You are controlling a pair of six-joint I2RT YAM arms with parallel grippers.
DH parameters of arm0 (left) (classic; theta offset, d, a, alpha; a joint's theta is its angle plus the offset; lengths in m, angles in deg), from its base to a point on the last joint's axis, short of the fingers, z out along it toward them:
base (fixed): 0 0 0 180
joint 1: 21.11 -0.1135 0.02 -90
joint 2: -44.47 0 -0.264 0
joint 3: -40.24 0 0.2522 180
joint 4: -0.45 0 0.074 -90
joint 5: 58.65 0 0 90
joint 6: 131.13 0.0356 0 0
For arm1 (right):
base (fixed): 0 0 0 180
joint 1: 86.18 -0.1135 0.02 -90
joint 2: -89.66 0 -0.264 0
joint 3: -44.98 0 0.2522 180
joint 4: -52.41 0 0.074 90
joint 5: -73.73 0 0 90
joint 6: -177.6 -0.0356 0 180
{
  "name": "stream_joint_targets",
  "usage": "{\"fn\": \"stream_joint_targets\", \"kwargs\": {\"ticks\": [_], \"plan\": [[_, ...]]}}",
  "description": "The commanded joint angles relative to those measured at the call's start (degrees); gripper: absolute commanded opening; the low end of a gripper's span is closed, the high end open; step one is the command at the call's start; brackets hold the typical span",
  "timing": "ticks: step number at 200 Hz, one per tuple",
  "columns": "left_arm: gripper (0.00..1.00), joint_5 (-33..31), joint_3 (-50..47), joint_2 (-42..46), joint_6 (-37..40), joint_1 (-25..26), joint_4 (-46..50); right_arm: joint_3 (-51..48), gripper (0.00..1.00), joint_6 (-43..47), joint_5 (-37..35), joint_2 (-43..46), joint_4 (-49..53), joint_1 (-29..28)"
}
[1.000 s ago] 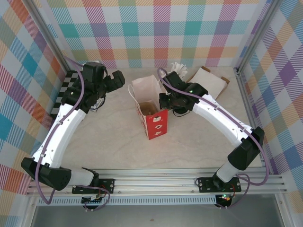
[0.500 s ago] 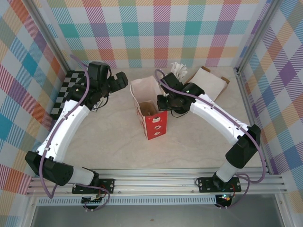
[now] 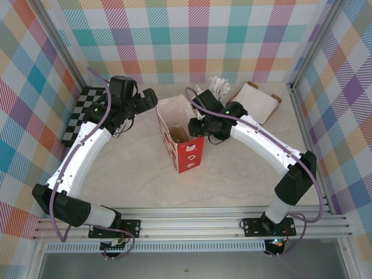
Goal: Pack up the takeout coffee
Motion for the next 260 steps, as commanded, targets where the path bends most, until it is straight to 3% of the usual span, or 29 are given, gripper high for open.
{"fn": "stream_joint_targets", "kwargs": {"ticks": [1, 58, 93, 130, 152, 174, 211, 240, 260], "plan": [[1.00, -0.8, 0.9, -0.6, -0.5, -0.8, 0.9, 1.4, 0.44, 1.3, 1.0, 3.1, 0.5, -0.3], [1.00, -2.5, 0.7, -1.5, -2.0, -0.8, 0.5, 1.9, 0.84, 10.3, 4.6, 10.7, 0.1, 0.5], [1.00, -2.8, 1.1, -2.8, -2.7, -0.8, 0.9, 5.8, 1.00, 14.5, 5.8, 12.8, 2.2, 2.9], [1.00, -3.3, 0.9, -2.8, -2.2, -0.8, 0.5, 3.0, 1.00, 11.5, 9.6, 17.0, -2.2, 9.6], [1.00, -4.5, -0.3, -1.8, -1.3, -0.8, -0.7, -0.1, 1.00, 6.4, 7.2, 18.6, -3.5, 15.7], [1.00, 0.9, -2.2, -0.4, 2.7, -0.8, -3.6, -1.9, 1.00, 1.7, 6.6, 16.9, -0.9, 22.9], [1.00, -2.2, -6.9, 5.6, 4.7, -0.9, -5.5, -5.1, 1.00, 6.4, 1.5, 12.4, -1.5, 27.4], [1.00, -5.0, -12.5, 11.8, 4.9, -1.0, -8.4, -7.8, 1.00, 7.6, 8.9, 7.9, -5.7, 32.5], [1.00, -6.5, -15.0, 14.8, 4.6, -1.0, -8.8, -6.8, 1.00, 9.3, 9.7, 3.5, -6.0, 34.1]]}}
